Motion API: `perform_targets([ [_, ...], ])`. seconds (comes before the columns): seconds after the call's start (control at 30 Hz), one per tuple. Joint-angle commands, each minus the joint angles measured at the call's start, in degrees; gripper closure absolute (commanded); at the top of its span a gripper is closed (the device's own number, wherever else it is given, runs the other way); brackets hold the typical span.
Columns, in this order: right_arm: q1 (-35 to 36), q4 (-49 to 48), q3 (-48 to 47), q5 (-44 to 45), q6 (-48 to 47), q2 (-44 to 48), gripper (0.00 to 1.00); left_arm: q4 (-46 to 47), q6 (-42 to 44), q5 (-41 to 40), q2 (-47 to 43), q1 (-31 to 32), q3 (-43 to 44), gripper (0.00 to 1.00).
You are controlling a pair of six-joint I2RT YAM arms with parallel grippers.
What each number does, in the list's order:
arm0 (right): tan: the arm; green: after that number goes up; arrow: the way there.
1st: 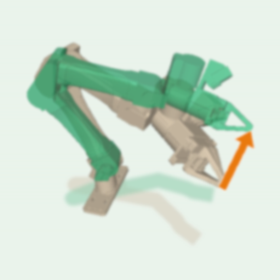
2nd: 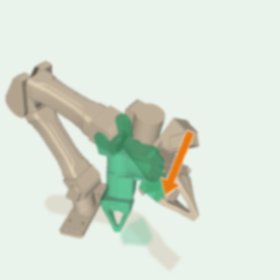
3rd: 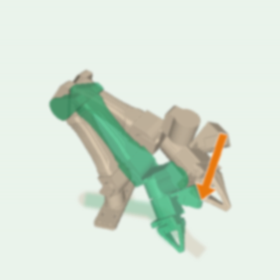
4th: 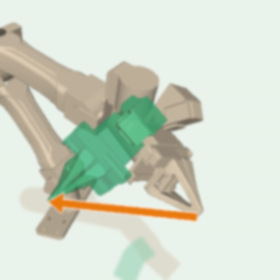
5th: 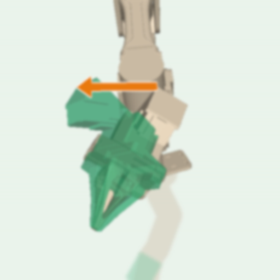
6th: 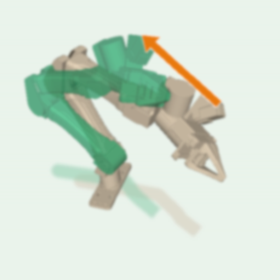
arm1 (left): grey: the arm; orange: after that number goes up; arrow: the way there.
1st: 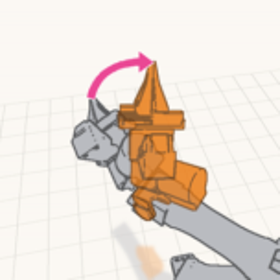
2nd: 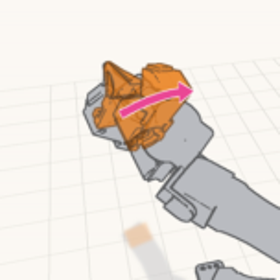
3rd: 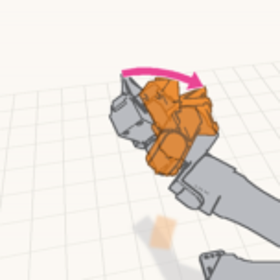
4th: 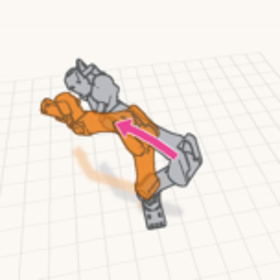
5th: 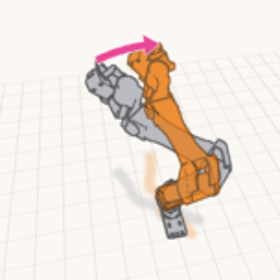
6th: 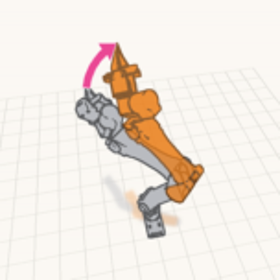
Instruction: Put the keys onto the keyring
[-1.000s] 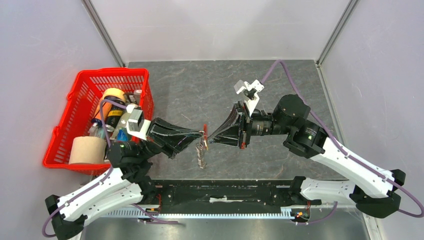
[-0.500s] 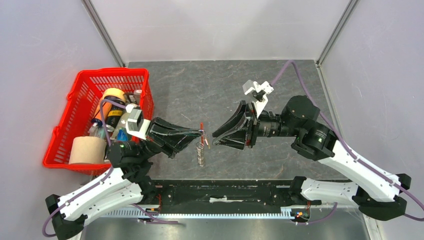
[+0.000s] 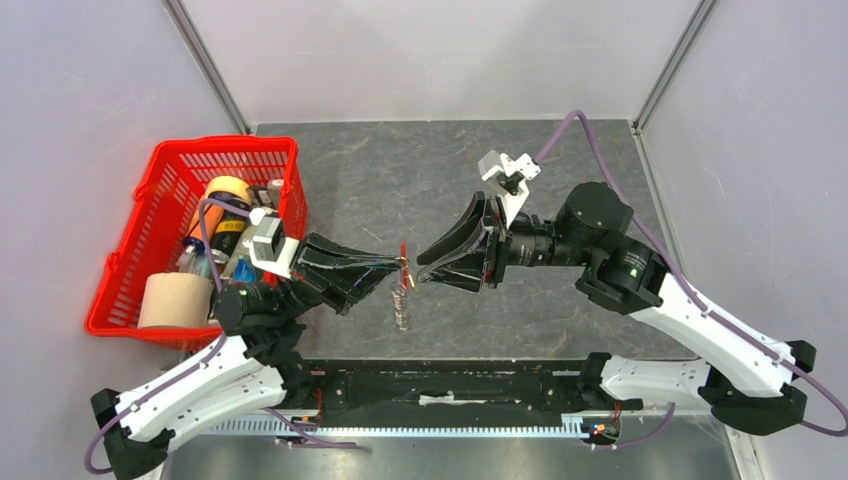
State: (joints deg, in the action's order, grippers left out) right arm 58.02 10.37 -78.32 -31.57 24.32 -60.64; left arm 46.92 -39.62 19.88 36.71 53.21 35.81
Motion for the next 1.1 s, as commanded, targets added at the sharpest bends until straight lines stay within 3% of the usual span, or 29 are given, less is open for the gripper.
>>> perform_targets([
  [0.0, 0.3, -2.7, -1.4, -0.4, -0.7, -0.4, 0.57, 3.9, -1.7, -1.3, -0.4, 0.0, 0.9, 0.98],
  [1.07, 1.1, -7.1, -2.1, -2.7, 0.8, -3.5, 0.70, 3.8, -1.2, -2.5, -0.5, 0.0, 0.3, 0.98],
])
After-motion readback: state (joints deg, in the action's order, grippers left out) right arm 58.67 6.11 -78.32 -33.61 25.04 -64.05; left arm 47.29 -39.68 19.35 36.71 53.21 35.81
